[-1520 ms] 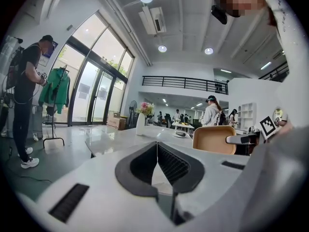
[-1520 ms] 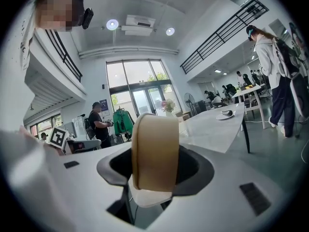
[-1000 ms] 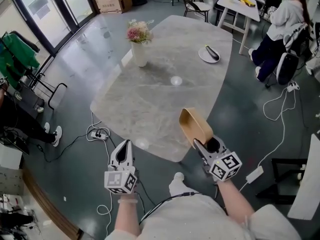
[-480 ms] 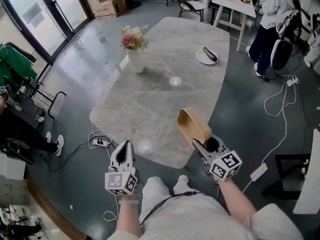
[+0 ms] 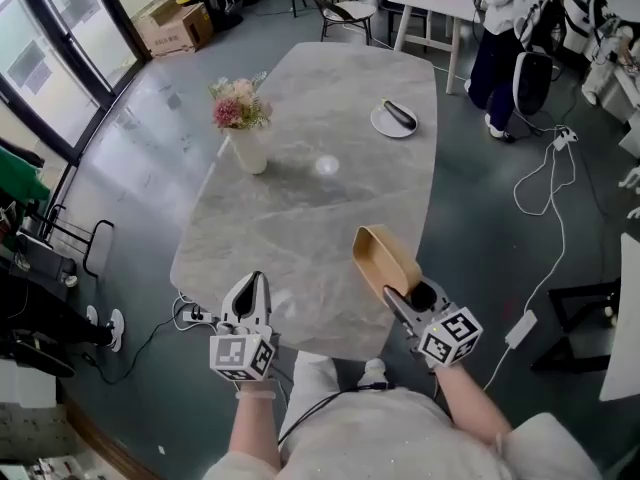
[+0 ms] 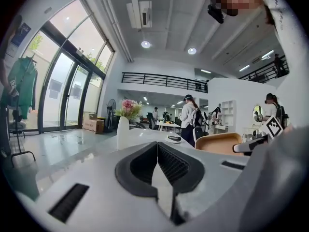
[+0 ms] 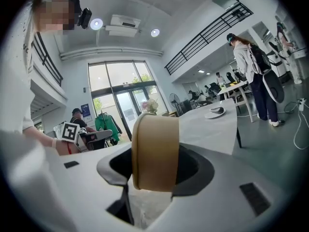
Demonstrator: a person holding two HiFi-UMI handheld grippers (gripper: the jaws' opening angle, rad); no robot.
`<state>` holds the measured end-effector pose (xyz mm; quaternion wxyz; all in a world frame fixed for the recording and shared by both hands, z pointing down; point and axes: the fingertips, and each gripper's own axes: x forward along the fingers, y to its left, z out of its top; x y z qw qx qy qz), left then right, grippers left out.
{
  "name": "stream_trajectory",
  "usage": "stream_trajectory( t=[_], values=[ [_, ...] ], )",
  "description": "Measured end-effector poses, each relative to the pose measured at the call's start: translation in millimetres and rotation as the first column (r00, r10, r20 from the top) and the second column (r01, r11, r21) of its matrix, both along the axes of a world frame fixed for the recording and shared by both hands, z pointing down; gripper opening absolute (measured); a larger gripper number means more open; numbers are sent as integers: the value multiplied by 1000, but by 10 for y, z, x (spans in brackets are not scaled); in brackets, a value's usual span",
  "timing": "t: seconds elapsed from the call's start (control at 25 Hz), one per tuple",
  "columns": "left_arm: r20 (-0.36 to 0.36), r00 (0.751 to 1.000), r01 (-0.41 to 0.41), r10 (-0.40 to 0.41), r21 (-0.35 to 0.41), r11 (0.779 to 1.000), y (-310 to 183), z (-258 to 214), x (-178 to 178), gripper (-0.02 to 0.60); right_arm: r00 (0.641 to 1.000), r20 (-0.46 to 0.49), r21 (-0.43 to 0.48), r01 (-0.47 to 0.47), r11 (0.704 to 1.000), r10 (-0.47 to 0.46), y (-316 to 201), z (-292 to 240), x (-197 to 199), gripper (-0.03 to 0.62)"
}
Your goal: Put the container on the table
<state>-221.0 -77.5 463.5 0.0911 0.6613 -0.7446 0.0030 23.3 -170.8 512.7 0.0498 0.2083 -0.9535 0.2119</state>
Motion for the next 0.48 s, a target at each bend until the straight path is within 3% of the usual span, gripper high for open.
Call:
stream_trajectory(
  t=[0.48],
  values=[
    [-19, 988, -154, 153, -45, 987, -580, 125, -288, 8, 997, -27, -48, -71, 996, 69, -159, 156, -505, 215]
  ],
)
